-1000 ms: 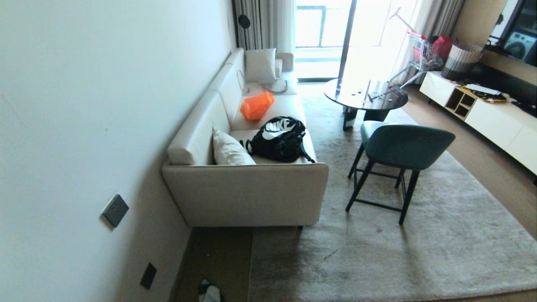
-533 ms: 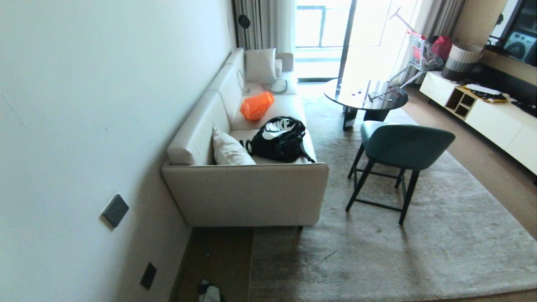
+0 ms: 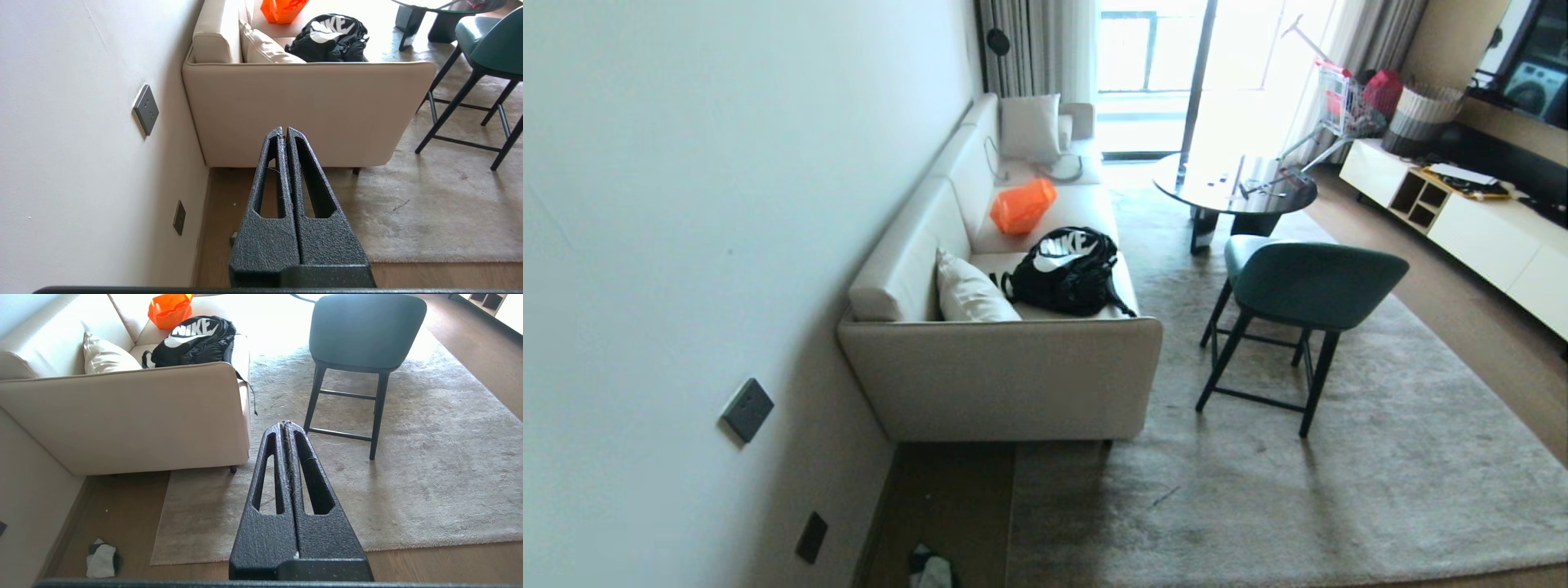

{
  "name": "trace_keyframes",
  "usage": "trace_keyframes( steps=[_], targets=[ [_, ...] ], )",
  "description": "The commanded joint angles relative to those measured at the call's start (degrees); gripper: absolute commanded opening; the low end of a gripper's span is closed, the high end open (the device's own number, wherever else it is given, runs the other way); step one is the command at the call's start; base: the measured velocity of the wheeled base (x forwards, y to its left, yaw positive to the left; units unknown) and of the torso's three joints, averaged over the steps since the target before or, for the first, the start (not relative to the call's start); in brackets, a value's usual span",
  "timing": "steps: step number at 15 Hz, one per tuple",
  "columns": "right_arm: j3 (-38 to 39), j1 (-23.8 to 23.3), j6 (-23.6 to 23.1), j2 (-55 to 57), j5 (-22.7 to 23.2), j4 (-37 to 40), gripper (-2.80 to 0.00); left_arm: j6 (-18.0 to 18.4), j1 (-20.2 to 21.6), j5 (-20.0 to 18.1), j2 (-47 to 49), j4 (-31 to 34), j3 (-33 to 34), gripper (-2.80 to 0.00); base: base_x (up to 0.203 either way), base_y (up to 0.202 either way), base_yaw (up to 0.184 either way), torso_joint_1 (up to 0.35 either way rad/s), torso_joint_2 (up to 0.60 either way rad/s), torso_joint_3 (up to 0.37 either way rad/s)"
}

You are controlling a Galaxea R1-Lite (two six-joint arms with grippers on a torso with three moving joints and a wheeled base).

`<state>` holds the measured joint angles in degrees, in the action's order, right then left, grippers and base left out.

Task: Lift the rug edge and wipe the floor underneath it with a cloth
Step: Pick up the rag

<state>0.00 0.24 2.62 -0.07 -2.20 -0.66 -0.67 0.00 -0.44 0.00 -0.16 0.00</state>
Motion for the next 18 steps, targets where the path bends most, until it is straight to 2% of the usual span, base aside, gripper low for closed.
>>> trace_keyframes(
  steps=[1, 18],
  targets=[
    [0.0, 0.0, 0.0, 0.1, 0.0, 0.0, -2.8, 0.0, 0.0, 0.0, 0.0, -0.1, 0.0, -2.8, 0.0, 0.0, 0.0, 0.0, 0.0, 0.0],
    [0.0, 0.0, 0.1, 0.1, 0.0, 0.0, -2.8, 0.0, 0.0, 0.0, 0.0, 0.0, 0.0, -2.8, 0.0, 0.0, 0.0, 0.0, 0.0, 0.0]
  ],
)
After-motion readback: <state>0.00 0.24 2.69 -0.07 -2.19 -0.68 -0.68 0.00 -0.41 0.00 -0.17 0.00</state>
